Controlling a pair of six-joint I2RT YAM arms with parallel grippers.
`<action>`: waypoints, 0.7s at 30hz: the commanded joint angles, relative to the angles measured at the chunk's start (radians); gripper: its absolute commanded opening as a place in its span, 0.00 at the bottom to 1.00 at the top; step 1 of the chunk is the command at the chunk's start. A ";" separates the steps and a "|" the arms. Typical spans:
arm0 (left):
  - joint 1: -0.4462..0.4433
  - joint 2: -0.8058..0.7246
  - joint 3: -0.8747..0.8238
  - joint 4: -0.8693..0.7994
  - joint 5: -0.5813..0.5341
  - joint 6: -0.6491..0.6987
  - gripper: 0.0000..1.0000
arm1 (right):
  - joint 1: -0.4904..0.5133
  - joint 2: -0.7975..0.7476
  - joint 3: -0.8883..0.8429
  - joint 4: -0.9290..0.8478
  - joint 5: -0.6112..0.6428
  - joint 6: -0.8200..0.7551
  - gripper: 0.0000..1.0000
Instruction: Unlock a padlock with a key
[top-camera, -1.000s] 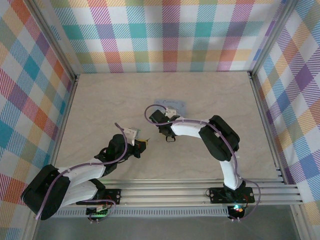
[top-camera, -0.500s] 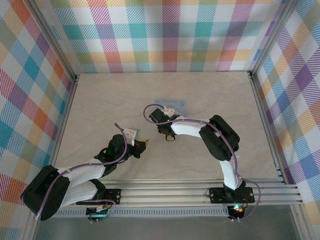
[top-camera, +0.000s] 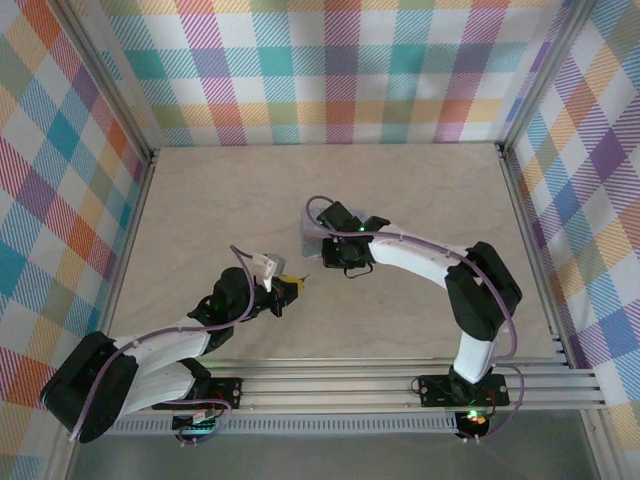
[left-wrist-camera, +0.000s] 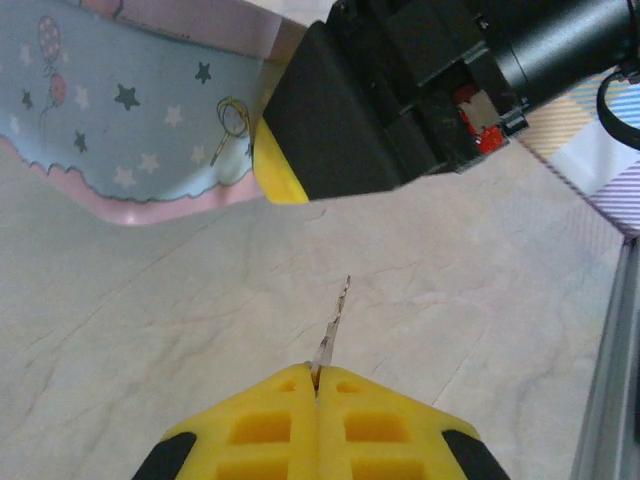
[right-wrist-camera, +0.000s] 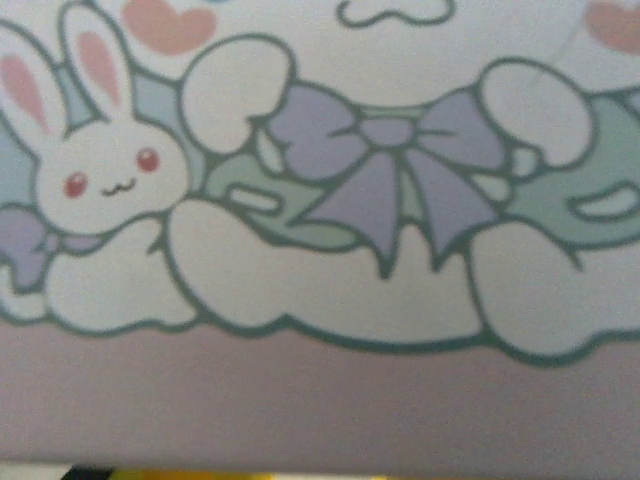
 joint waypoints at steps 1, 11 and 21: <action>-0.010 0.066 0.054 0.128 0.071 -0.018 0.00 | -0.034 -0.069 0.004 -0.043 -0.116 0.035 0.00; -0.052 0.209 0.080 0.324 0.067 -0.066 0.00 | -0.109 -0.166 -0.037 -0.050 -0.261 0.107 0.00; -0.057 0.381 0.135 0.490 0.068 -0.103 0.00 | -0.151 -0.177 -0.038 -0.077 -0.324 0.141 0.00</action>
